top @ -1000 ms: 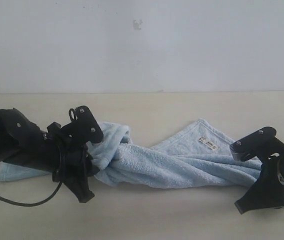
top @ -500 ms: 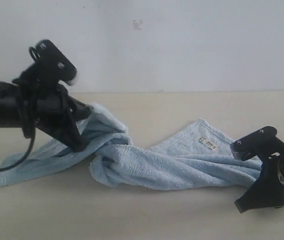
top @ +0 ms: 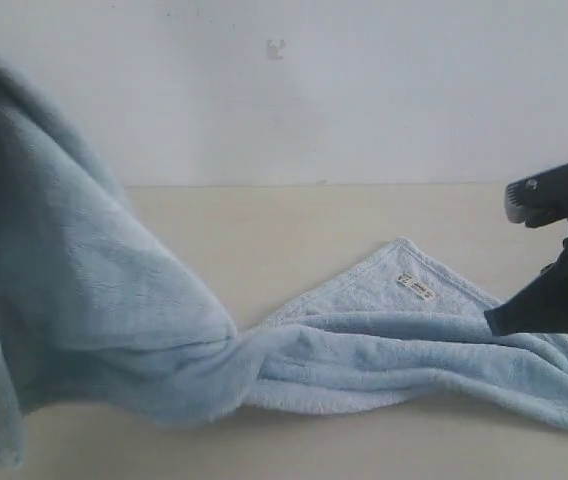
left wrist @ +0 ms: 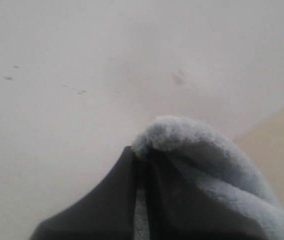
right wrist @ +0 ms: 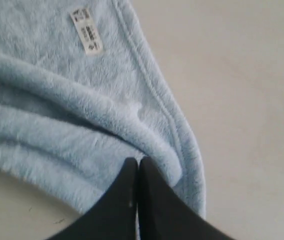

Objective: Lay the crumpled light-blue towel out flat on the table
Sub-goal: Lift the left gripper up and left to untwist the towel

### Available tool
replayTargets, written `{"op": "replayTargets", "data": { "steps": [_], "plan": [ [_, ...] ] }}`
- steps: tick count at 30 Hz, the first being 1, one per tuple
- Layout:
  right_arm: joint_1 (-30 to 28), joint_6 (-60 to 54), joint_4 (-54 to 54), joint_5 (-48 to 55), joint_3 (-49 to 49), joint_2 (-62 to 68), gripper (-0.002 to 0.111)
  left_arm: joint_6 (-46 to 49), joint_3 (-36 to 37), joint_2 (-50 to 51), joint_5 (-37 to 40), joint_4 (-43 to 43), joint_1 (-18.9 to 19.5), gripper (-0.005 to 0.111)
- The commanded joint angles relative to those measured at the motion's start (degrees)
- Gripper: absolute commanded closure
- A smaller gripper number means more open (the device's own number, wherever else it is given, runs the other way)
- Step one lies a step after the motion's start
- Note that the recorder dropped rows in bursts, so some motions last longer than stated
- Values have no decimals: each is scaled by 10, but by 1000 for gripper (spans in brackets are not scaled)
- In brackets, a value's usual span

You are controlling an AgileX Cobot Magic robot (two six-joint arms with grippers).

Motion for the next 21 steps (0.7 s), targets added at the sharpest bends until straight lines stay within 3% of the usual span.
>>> {"op": "replayTargets", "data": {
  "steps": [1,5,10,18,21],
  "plan": [
    [-1,-57,-4,61,-2,-27,109,-7,42,-57,-102,-40,-1,103],
    [-1,-77,27,115,-2,-24,109,-6,56,-71,-115,-53,-1,103],
    [-1,-168,152,132,-2,-18,109,54,59,-42,-83,-62,-1,103],
    [-2,-279,262,228,-32,74,109,245,59,101,-123,-165,-1,103],
    [-26,-277,262,225,-36,86,109,263,59,152,-139,-200,-1,101]
  ]
}}
